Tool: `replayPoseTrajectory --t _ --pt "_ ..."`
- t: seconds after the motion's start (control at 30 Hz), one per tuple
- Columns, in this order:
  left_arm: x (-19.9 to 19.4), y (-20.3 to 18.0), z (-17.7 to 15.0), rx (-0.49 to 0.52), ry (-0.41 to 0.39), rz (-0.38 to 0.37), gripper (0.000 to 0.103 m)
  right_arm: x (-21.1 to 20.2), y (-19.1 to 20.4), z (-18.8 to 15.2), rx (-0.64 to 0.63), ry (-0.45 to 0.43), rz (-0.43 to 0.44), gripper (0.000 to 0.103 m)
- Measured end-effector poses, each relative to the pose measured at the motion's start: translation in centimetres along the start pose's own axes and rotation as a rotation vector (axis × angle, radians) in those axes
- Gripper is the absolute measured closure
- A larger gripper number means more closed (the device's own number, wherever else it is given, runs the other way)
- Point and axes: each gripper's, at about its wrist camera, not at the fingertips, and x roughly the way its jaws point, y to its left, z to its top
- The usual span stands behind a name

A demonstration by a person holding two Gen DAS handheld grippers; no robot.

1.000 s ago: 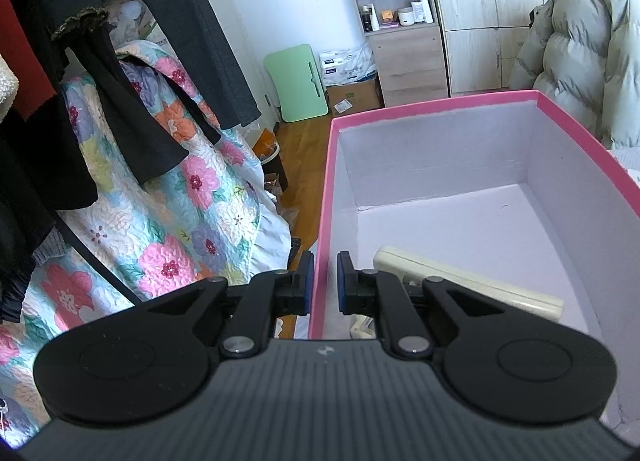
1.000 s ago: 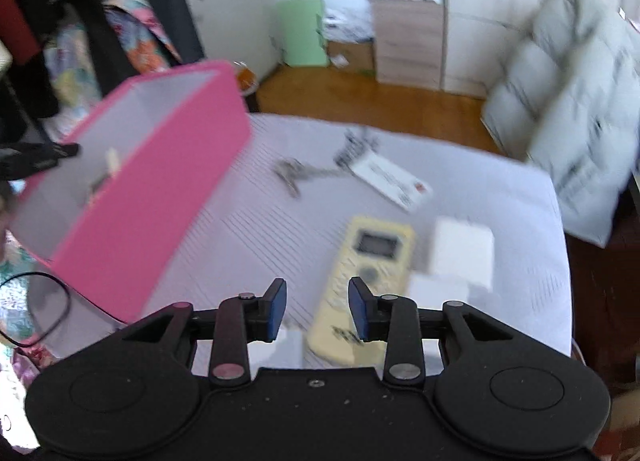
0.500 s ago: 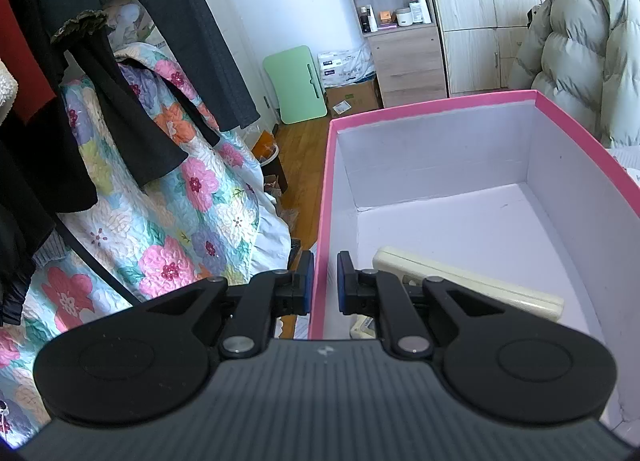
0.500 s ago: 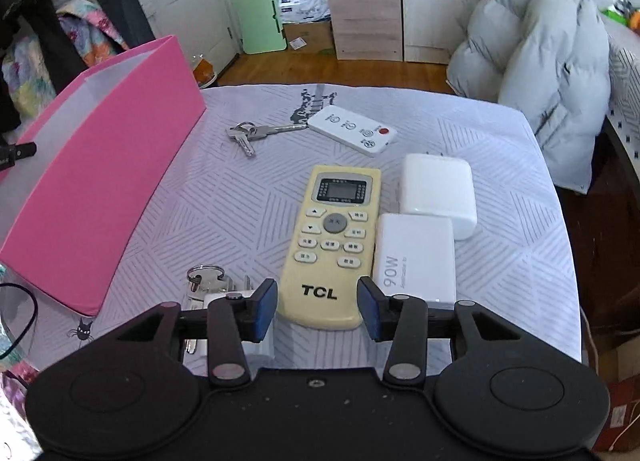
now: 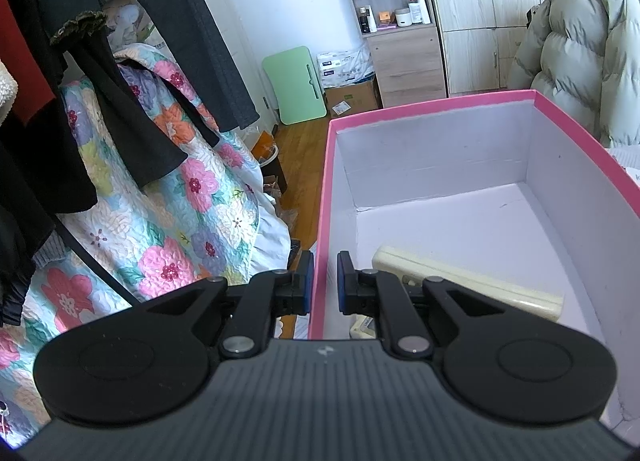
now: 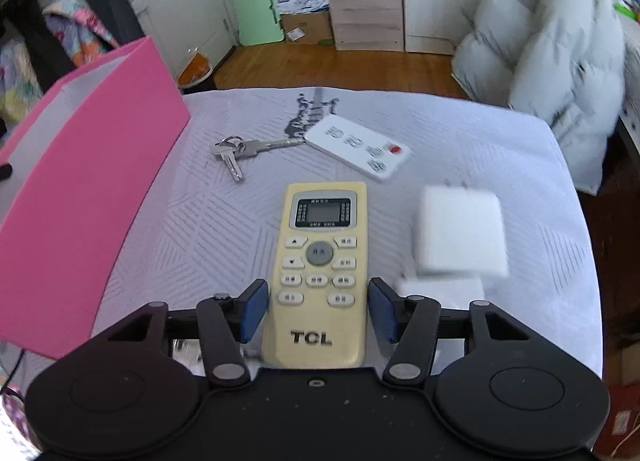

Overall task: Organize rigid objects
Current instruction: 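Grasp the cream TCL remote with the right tool, then carry the TCL remote into the pink box and open the right tool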

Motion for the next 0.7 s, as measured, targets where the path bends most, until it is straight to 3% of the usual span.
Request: replayPoseTrajectory --t 0.2,0.23,0.3,0.5,0.7 --pt "-0.1 0.2 0.0 0.002 0.0 0.001 0.094 1.9 2.1 1.3 -0.116 -0.032 -0.087 0.033" --pt "-0.1 0.3 0.0 -0.001 0.0 -0.001 0.094 2.0 2.1 1.5 -0.114 -0.035 -0.078 0.033" --pt "-0.2 0.3 0.0 -0.003 -0.002 -0.004 0.094 2.1 2.1 1.7 -0.127 -0.054 -0.068 0.043" --pt "-0.2 0.7 -0.1 -0.004 -0.001 -0.003 0.094 -0.5 2.1 1.4 -0.114 -0.158 -0.053 0.043" --pt "-0.2 0.7 -0.1 -0.002 -0.001 -0.003 0.094 -5.0 3.0 1.7 -0.092 -0.28 0.046 0.043"
